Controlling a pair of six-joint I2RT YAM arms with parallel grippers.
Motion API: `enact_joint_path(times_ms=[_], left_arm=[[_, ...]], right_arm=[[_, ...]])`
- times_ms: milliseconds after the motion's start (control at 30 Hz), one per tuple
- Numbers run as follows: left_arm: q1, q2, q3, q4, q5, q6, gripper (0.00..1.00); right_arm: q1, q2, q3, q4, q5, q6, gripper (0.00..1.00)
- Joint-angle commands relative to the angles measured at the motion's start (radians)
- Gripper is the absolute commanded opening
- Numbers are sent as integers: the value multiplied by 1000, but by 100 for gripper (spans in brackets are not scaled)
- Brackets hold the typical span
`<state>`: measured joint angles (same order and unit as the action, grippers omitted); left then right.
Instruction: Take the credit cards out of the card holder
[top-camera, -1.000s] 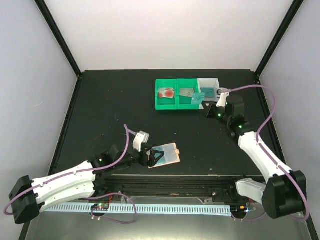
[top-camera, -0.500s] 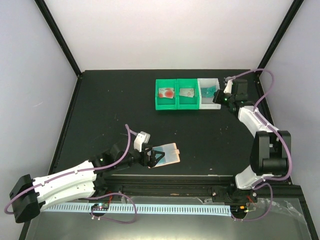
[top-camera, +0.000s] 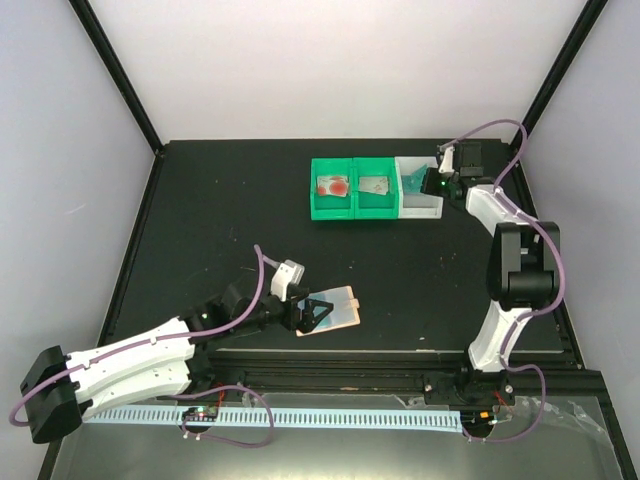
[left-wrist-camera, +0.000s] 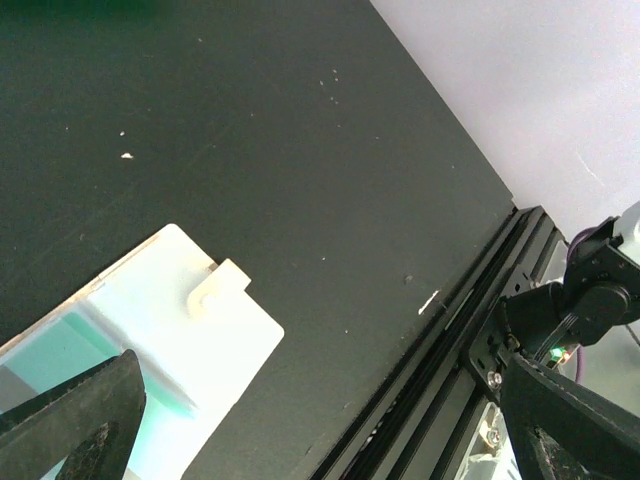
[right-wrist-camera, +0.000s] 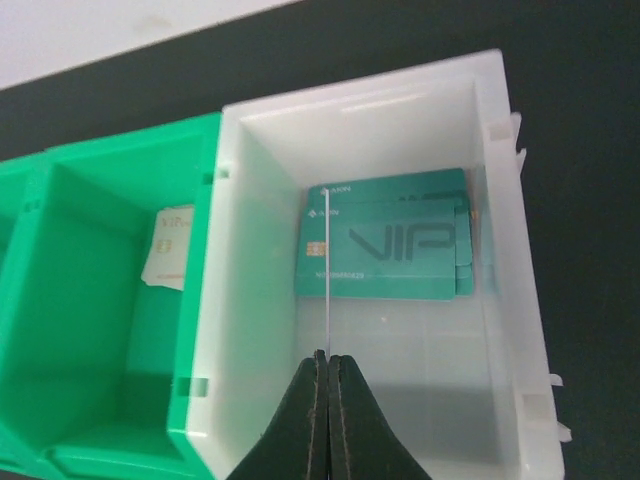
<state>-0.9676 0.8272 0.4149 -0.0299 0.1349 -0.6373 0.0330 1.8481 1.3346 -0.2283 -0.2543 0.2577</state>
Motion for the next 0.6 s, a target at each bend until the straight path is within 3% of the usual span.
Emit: enact_joint_path(times_ms=[0, 567], left_arm=[[7, 12, 44, -4, 14, 25, 99], [7, 13, 48, -8, -1, 30, 99]], right_arm=[[-2, 55, 51, -48, -18, -27, 1], [-2, 174, 147, -52, -63, -21, 1]])
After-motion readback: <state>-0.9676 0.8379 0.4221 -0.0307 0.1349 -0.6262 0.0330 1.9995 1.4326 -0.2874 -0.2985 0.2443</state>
